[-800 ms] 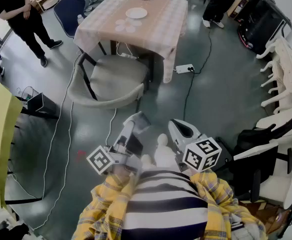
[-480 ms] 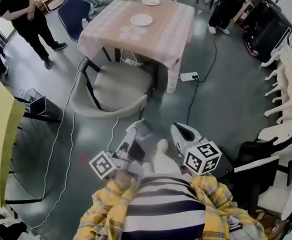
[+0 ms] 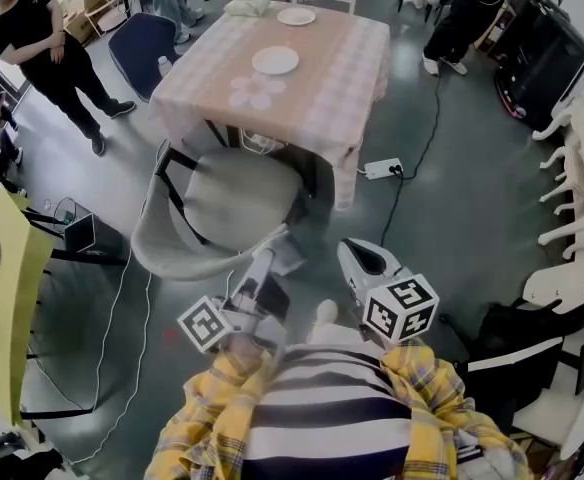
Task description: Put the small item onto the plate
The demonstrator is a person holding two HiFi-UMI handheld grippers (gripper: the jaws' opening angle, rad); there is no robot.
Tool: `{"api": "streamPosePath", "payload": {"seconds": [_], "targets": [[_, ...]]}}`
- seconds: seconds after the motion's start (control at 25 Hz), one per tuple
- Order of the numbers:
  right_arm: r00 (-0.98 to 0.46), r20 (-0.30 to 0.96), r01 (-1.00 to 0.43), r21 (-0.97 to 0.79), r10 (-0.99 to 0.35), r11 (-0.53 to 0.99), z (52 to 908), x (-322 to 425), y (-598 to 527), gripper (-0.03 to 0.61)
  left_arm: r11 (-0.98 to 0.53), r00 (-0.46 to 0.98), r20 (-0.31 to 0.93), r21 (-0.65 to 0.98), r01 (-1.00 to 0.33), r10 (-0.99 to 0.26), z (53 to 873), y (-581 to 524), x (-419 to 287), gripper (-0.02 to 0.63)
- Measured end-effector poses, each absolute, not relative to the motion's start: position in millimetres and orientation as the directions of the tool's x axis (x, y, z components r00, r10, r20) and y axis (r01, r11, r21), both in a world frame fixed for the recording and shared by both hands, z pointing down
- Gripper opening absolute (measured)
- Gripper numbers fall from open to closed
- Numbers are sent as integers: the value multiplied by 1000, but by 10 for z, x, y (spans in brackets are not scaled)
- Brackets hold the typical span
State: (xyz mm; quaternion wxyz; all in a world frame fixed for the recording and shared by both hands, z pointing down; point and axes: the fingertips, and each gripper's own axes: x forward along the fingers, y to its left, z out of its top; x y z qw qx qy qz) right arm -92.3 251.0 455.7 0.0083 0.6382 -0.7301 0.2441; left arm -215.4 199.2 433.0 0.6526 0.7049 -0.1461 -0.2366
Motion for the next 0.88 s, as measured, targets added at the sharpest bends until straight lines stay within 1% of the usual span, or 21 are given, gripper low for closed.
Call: {"api": "streamPosePath", "payload": {"seconds": [0.4,0.72,0.88], "targets": [[-243,337,-929,-351,-910,118,4608,-348,2093,-5,-113,829,-135,990,87,-542,4294,1552,-1430,57],[-273,347,-920,-368,-897,138,4686,-126,1714,-5,-94,811,-126,992,87,-571,4335,1121,-1168,57],[-290,355,-923,-349,-889,162,4699,-4,1414,-5,-88,796,-133,991,101,-590,4399,738,-1015,57]]}}
